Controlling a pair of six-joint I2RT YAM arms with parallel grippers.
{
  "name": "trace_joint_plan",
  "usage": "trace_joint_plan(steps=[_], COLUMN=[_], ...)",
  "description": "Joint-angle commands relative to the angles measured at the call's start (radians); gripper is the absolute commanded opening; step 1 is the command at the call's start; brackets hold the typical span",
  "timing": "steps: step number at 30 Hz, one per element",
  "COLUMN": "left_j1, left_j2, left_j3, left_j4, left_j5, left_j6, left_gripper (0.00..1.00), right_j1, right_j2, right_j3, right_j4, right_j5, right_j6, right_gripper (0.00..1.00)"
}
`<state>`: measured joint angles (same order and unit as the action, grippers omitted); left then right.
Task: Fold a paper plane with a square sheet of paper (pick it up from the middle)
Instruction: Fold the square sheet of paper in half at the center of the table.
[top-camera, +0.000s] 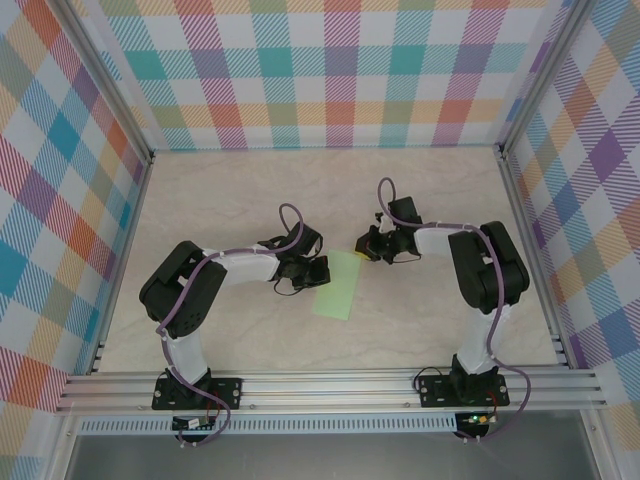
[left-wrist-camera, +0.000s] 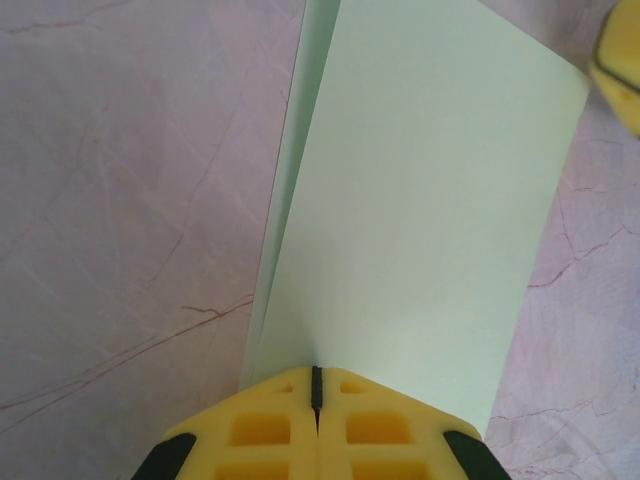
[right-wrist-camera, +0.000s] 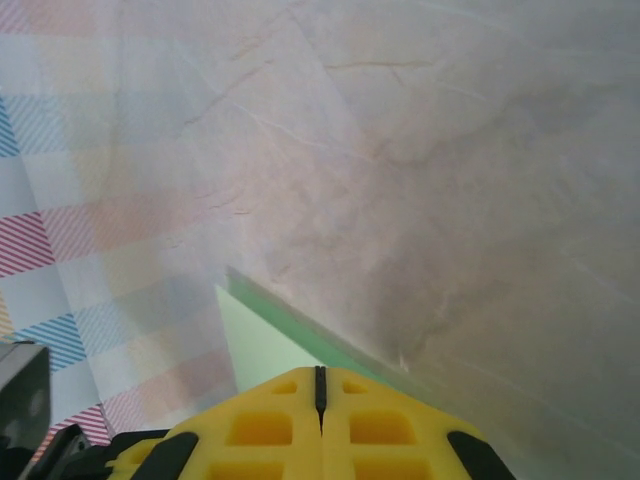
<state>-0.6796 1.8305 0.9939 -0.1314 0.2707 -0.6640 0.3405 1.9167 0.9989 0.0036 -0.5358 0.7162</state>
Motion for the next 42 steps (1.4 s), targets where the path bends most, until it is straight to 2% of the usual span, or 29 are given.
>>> trace_joint_plan(steps=[1, 6, 15, 30, 38, 42], left_j1=[-0.006, -0.006, -0.006, -0.006, -0.006, -0.006], left_j2=[0.032, 0.033, 0.023, 0.012, -0.010, -0.039], left_j3=[-0.030, -0.029, -0.031, -0.029, -0.010, 0.014], left_j4=[-0.138, -0.139, -0.138, -0.138, -0.127, -0.124], left_j5=[-0.087, -0.086, -0.086, -0.085, -0.053, -0.033], left_j6=[0.018, 0.020, 0.020, 0.024, 0.012, 0.004], left_gripper=[0.00, 0.00, 0.00, 0.00, 0.00, 0.00], right_j1=[-0.008, -0.012, -0.020, -0.032, -0.032, -0.021], right_j2=[0.043, 0.055, -0.016, 0.086, -0.050, -0.160], right_j3=[0.015, 0.039, 0.068, 0.073, 0.065, -0.014], right_j4=[-0.033, -0.068, -0.090, -0.080, -0.127, -0.117], right_j5=[-0.018, -0.022, -0.056, -0.058, -0.072, -0.092], right_j6=[-0.019, -0.018, -0.031, 0.012, -0.016, -0.001], right_gripper=[0.05, 0.05, 0.06, 0.05, 0.08, 0.10])
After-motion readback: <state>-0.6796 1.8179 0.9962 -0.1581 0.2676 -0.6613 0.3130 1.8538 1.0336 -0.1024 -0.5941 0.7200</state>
